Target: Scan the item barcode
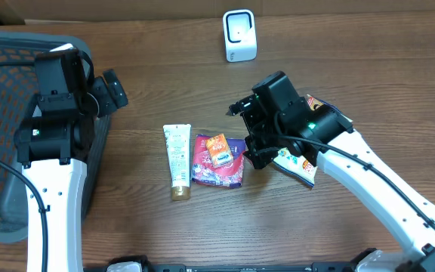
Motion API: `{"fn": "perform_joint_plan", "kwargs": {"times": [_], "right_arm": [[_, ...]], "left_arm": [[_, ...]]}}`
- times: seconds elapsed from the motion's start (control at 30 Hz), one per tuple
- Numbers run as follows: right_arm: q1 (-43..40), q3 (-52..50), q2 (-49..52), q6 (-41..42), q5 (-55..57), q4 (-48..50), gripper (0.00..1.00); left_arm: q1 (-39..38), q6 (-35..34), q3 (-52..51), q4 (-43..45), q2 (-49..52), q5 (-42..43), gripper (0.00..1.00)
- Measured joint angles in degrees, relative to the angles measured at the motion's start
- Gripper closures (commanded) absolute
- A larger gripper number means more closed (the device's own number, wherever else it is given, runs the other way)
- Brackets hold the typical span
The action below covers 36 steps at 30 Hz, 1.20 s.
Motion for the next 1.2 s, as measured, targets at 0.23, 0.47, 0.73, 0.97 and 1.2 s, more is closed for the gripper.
{"fn": "perform_joint_plan", "kwargs": {"times": [0.23,0.47,0.73,0.97,1.2], "right_arm": [[0.22,4.31,16.0,-0.48,2.75,-7.43,0.01],[2.36,17.05,23.34,-2.03,4.81,-13.35,0.01],[2.69,17.59,23.37,-1.11,4.79,-14.01,0.01],[3.91,17.59,25.14,0.09,4.26,-13.99,0.01],[4.92,17.59,27.98,0.57,2.51,-13.53,0.01]], "left_arm": [[0.0,0.0,0.0,0.0,0.0,0.83,0.0],[0.0,0.0,0.0,-0.02,0.0,0.98,0.0],[0.0,0.0,0.0,-0.04,0.0,0.98,0.0],[0.0,0.0,0.0,-0.17,0.0,0.98,0.0],[0.0,0.0,0.0,-0.52,0.0,0.98,0.0]]}}
